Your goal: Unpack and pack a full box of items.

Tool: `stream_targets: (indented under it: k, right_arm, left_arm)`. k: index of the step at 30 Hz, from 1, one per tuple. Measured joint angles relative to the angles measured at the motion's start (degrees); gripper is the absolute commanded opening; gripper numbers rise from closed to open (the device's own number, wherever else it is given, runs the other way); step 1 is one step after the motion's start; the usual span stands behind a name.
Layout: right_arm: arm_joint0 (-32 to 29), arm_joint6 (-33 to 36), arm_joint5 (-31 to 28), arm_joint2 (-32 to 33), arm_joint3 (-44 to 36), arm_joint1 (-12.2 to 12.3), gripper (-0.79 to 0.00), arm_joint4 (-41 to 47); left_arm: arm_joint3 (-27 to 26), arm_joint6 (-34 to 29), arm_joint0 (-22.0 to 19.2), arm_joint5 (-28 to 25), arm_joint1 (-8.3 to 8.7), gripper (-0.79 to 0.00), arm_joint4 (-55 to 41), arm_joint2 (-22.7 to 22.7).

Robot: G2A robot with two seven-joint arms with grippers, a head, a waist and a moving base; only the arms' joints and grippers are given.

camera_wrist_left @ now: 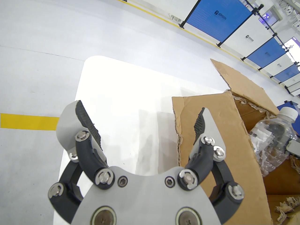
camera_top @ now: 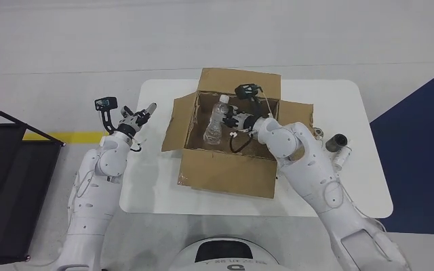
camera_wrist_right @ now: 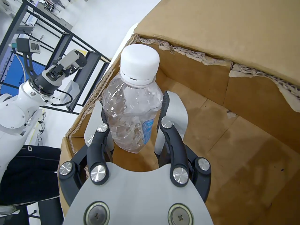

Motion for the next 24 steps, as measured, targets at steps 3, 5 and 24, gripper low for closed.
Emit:
stream_targets:
  k: [3, 5, 24]
  right_arm:
    - [2.6, 3.1, 2.2, -2.4, 3.0, -0.6, -0.785, -1.5]
    - [4.2, 3.3, 4.3, -4.1, 4.9, -1.1, -0.785, -3.0]
    - [6.7, 5.9, 15.8, -8.9, 9.3, -2.9, -0.48, -9.9]
  left_arm:
    - [0.0, 0.0, 0.0, 0.0, 0.0, 0.0, 0.0, 0.0]
    - [0.0, 0.0, 0.0, 0.0, 0.0, 0.0, 0.0, 0.0]
    - [0.0, 0.0, 0.0, 0.0, 0.0, 0.0, 0.0, 0.0]
